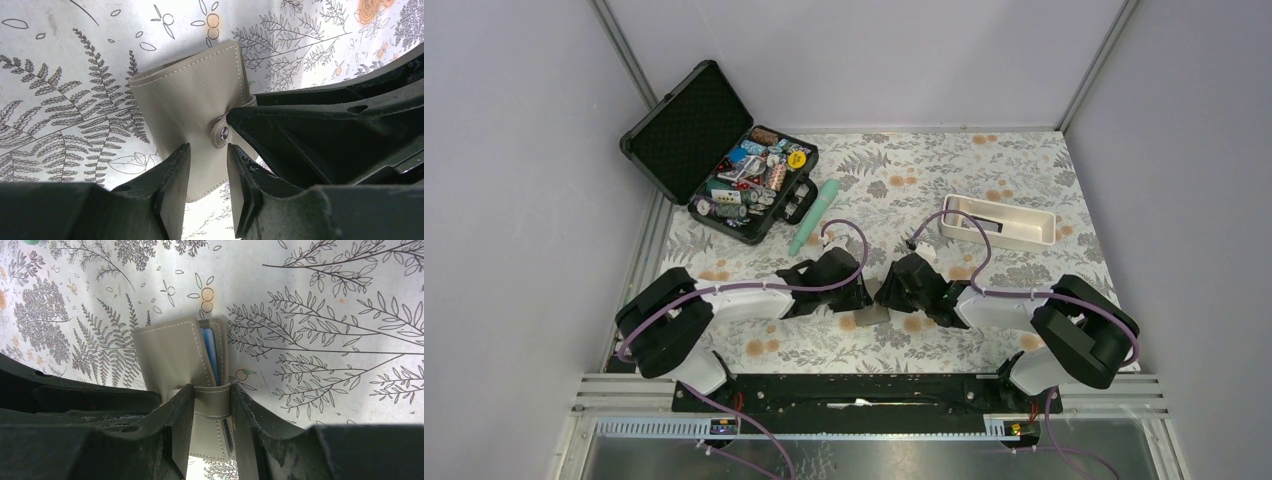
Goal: Put the credit cards into the card holder
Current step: Close the card holder at the center of the board.
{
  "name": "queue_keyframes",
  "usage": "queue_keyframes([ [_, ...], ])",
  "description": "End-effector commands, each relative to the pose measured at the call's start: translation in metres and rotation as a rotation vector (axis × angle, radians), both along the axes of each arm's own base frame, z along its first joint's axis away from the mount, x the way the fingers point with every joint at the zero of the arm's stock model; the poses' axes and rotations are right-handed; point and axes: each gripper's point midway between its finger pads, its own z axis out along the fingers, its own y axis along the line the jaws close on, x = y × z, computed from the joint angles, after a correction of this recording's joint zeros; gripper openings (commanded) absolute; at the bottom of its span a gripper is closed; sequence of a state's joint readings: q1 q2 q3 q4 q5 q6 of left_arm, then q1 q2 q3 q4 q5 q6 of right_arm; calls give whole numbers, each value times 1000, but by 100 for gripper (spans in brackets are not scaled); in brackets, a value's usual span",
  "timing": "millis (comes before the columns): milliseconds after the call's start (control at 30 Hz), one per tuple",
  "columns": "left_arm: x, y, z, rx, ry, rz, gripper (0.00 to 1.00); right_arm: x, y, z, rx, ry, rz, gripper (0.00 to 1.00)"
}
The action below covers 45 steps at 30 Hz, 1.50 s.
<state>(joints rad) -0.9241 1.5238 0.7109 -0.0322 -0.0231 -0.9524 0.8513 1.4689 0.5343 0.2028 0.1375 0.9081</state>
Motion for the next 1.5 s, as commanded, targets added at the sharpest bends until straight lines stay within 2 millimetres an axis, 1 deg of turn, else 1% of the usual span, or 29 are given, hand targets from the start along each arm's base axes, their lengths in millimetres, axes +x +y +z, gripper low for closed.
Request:
queue_keyframes([
  [0, 7, -7, -1, -23, -12, 15, 35, -69, -84, -68, -368, 241, 59, 40],
  [200, 12, -14, 0, -33, -22, 7, 31, -71, -81, -68, -358, 239, 69, 40],
  [267, 13, -16, 1, -35, -24, 6, 27, -71, -82, -68, -358, 238, 69, 39],
  [333, 15, -17, 3, -37, -28, 5, 24, -70, -80, -68, -354, 237, 69, 39],
  [467, 17, -22, 3, -40, -27, 3, 23, -71, -79, -69, -348, 239, 76, 39],
  [733, 20, -32, 17, -101, -39, 7, 22, -73, -79, -70, -348, 243, 78, 38],
  [867, 15, -40, 18, -158, -7, -8, 21, -73, -79, -71, -347, 242, 76, 38],
  [1033, 13, -45, 20, -211, 4, 4, 21, -73, -79, -71, -346, 242, 75, 38],
  [1133, 12, -45, 21, -229, 9, 16, 21, -73, -79, -71, -343, 241, 76, 38],
  [1267, 10, -36, 9, -180, 27, 32, 21, -74, -80, -71, -344, 242, 76, 38],
  [1367, 8, -32, 6, -170, 34, 45, 21, -74, -80, -71, -343, 241, 74, 37],
  [1400, 8, -30, 5, -164, 34, 50, 19, -74, -81, -71, -344, 242, 71, 37],
  [1467, 9, -27, 6, -155, 27, 58, 11, -74, -81, -70, -343, 239, 69, 37],
])
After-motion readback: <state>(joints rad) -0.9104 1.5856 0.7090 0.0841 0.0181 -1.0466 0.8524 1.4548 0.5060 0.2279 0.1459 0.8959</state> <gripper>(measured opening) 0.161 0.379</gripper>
